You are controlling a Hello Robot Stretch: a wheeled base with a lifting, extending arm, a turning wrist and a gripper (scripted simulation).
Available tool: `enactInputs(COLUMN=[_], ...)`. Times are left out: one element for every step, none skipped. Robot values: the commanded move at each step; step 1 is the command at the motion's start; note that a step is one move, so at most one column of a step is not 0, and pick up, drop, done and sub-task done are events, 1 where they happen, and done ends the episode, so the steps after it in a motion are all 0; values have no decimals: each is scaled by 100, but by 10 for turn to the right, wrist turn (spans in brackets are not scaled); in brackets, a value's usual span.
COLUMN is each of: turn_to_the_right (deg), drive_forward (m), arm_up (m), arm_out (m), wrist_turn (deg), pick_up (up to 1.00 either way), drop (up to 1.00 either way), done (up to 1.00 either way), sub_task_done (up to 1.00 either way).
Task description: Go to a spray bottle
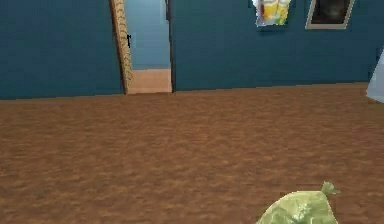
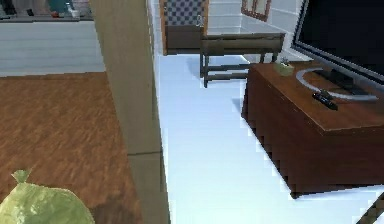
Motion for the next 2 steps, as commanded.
enactInputs(turn_to_the_right=[0,-120], drive_forward=[20,0], arm_up=[0,0], arm_out=[0,0], wrist_turn=[0,0], pick_up=[0,0], drop=[0,0], done=[0,0], sub_task_done=[0,0])
